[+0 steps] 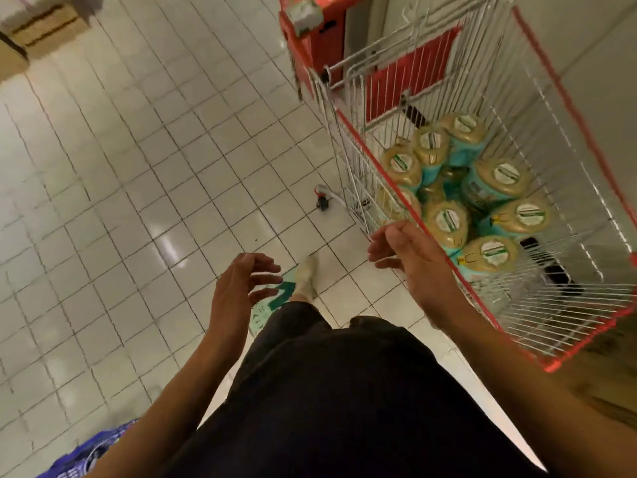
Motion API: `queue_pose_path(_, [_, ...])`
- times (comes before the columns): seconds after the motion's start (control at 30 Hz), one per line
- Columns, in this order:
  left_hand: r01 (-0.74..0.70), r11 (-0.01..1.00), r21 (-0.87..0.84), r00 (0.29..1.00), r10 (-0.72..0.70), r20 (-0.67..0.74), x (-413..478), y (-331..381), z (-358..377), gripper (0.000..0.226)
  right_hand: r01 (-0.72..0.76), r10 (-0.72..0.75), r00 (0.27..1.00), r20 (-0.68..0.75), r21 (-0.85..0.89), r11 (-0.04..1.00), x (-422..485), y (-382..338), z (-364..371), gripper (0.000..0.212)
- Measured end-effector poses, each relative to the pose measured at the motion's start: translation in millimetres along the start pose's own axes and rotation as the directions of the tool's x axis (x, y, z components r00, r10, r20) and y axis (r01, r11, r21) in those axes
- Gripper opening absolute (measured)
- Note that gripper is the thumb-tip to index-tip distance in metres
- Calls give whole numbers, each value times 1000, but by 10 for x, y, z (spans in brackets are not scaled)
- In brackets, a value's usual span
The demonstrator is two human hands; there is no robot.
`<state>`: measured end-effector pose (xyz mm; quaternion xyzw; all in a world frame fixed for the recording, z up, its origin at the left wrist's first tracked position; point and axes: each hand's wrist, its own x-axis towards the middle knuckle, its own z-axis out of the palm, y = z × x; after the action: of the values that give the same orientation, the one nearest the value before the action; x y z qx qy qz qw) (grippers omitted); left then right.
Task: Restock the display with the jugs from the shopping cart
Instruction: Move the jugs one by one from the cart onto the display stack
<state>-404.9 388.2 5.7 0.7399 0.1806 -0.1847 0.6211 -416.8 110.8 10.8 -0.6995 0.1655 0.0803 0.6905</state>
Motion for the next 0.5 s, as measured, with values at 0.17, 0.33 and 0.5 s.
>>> queue_pose_path(0.17, [-24, 999, 26, 976, 17, 217, 1017, 720, 242, 33, -69, 88, 966, -242, 85, 994, 439, -159, -33, 28])
queue_pose_path(0.33, [-149, 972, 182, 880, 46, 472, 1840, 1311, 844, 26, -70, 169, 868, -468, 222, 972, 584, -262, -251, 34])
queue_pose_path(0.5, [-132, 967, 217, 801, -25, 598, 2337, 1688, 1737, 24, -79, 267, 731, -627, 311, 947, 716, -138, -653, 29])
